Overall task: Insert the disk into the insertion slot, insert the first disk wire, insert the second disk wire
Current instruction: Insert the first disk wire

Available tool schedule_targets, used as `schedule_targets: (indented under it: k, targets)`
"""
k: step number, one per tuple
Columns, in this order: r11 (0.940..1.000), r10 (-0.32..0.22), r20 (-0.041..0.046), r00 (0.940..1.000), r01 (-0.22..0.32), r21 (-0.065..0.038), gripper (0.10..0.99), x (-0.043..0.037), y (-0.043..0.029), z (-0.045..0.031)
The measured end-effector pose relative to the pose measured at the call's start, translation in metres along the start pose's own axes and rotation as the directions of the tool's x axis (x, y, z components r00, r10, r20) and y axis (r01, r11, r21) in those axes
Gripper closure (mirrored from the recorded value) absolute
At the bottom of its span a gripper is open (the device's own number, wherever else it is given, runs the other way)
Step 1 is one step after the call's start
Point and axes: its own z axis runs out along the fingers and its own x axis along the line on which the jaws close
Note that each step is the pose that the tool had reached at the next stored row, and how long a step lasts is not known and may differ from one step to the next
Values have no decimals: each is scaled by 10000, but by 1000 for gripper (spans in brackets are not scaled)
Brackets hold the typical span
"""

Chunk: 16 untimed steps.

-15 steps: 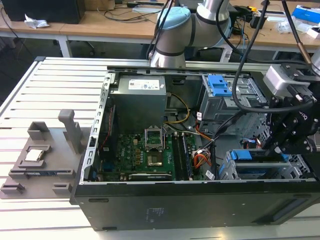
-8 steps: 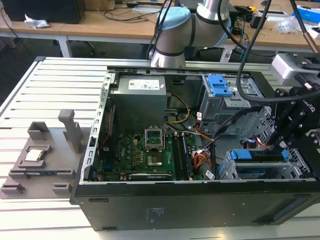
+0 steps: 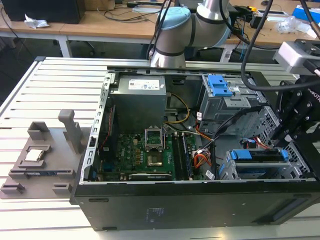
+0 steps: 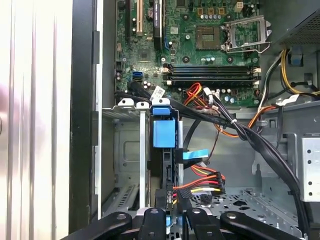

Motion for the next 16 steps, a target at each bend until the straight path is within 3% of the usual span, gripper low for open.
schedule_targets:
  k: [1, 2, 12, 16]
  targets:
    - [10000, -1, 2, 10000, 1, 0, 859, -1, 1, -13]
    - [10000, 0, 0, 10000, 0, 0, 980, -2, 2, -31]
    - [10000, -1, 0, 10000, 1, 0, 980, 1, 9, -138]
    - [10000, -1, 0, 10000, 1, 0, 980, 1, 9, -141]
